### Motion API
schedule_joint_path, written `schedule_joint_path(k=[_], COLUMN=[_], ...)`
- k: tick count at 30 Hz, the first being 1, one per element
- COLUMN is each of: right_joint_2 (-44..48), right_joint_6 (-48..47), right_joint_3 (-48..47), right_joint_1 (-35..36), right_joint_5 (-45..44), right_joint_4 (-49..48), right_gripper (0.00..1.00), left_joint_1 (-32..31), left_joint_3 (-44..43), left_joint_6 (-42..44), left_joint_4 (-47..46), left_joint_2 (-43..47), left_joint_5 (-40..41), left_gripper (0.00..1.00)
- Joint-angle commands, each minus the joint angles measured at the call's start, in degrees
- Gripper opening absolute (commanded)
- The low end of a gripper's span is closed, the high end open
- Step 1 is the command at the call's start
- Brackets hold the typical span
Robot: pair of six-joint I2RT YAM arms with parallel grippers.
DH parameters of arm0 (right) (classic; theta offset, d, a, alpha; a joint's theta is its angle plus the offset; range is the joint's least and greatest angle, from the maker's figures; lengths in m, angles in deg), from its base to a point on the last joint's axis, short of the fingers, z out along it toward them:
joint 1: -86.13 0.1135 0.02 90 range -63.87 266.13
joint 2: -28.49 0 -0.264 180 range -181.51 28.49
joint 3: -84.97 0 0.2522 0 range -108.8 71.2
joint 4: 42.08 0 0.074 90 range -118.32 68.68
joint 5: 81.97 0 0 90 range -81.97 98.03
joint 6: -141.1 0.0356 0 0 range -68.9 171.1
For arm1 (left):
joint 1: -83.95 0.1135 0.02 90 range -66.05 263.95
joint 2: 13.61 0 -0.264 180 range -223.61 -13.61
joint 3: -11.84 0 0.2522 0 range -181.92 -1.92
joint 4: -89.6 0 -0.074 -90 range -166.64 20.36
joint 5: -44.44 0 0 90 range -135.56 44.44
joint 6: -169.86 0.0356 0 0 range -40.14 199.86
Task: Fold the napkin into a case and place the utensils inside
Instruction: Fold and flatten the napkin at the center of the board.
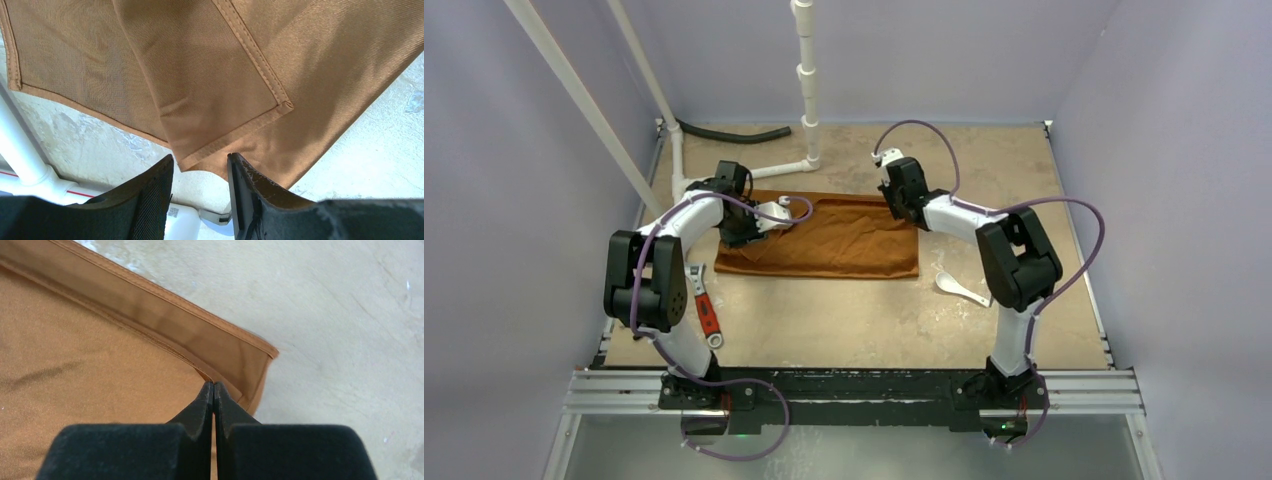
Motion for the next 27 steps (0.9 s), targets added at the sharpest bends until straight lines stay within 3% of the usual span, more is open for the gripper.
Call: schedule_joint_path(k=[1, 11, 17, 22, 27], right_joint_2=[3.73, -4.83, -5.76, -1.52, 4.06], right_joint_6=[4.54, 3.53, 4.5, 7.61, 11.87], right_joint_3=[0.45, -7.56, -9.74, -7.86, -5.16], right_joint_1=[-1.92, -2.99, -2.98, -2.89, -1.98], right_joint_5=[-0.92, -0.89, -6.73, -15.07, -12.19], right_joint_4=[6.79, 9.39, 7.5, 4.23, 1.8], right_gripper=[0.0, 0.02, 0.36, 0.58, 0.64], left_joint_1=[0.34, 0.38, 0.5, 0.43, 0.43], left_joint_3=[-0.28, 0.47, 1.73, 0.92, 0.26], left_joint_6=[-0.16, -0.88, 0.75, 5.95, 8.01], left_joint_4=[-0.2, -1.92, -4.17, 1.6, 1.31], left_joint_2=[1.58, 2.86, 4.19, 2.36, 0.28], left_joint_5=[-3.35, -3.36, -4.46, -5.55, -3.24], left_gripper=[0.43, 0.45, 0.48, 0.47, 0.46])
